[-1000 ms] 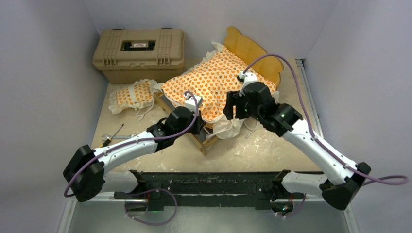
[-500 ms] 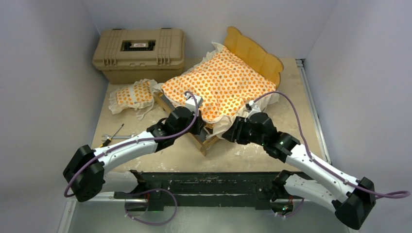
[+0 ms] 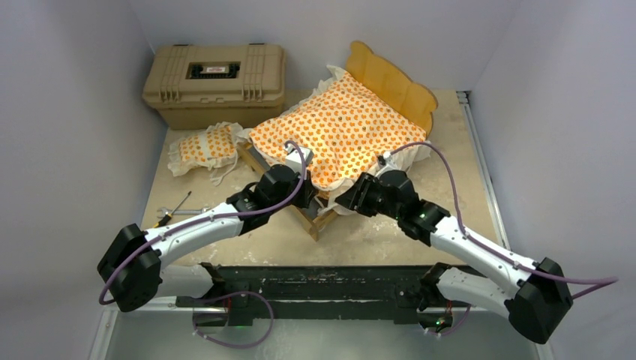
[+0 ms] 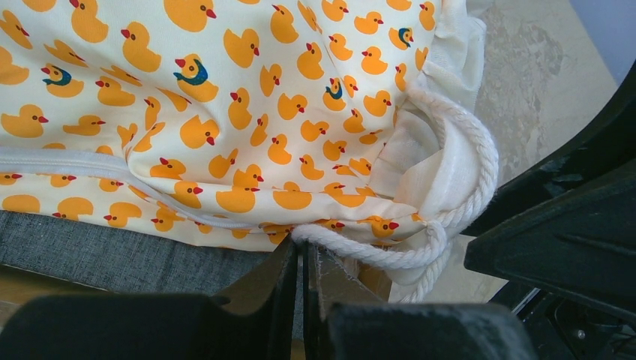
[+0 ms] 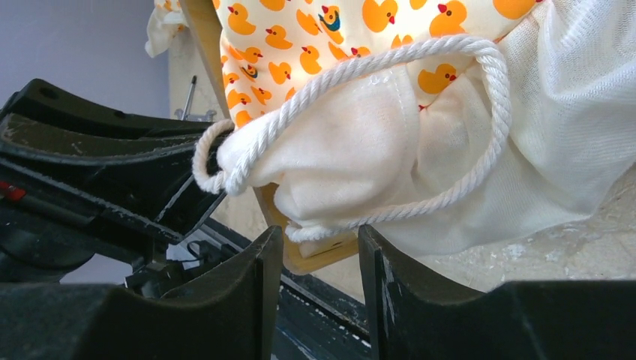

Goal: Set up the pet bed
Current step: Cross the ropes on the bed frame.

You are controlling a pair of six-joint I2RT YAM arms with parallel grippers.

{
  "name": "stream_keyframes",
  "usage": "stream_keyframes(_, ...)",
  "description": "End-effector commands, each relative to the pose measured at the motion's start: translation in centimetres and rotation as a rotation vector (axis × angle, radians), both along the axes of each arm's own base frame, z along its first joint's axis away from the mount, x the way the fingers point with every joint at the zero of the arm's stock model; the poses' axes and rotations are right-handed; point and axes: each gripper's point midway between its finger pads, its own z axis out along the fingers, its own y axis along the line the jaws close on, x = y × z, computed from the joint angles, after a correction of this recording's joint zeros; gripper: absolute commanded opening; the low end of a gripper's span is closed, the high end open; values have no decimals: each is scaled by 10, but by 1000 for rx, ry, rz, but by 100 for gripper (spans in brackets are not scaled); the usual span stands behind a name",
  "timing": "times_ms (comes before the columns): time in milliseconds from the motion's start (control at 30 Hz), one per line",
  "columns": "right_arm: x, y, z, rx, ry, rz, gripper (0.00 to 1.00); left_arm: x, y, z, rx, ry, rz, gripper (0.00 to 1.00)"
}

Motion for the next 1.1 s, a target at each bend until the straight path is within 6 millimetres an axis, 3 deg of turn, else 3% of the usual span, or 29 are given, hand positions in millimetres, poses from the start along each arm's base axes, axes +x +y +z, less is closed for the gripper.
stream_keyframes(0, 11, 5, 0, 31, -7, -11, 44, -1, -7, 7, -38, -12, -15, 6)
stream_keyframes(400, 16, 4, -23, 3, 65, -7, 45, -1, -9, 7, -36, -11, -21, 6)
stream_keyframes(467, 17, 4, -24, 1, 71, -3, 40, 0, -10, 7, -36, -10, -20, 6)
stream_keyframes(533, 17, 2, -21, 1, 65, -12, 25, 0, -9, 7, -34, -11, -20, 6)
stream_keyframes(633, 16, -5, -13, -19, 50, -27, 14, 0, -8, 7, -29, -12, -16, 6)
stream_keyframes(833, 9, -36, 8, -157, 24, -68, 3, 1, -7, 4, -20, -13, -13, 6)
stream_keyframes(1067, 37, -103, 61, -482, -124, -267, 4, -1, -4, -2, 7, -4, -19, 7)
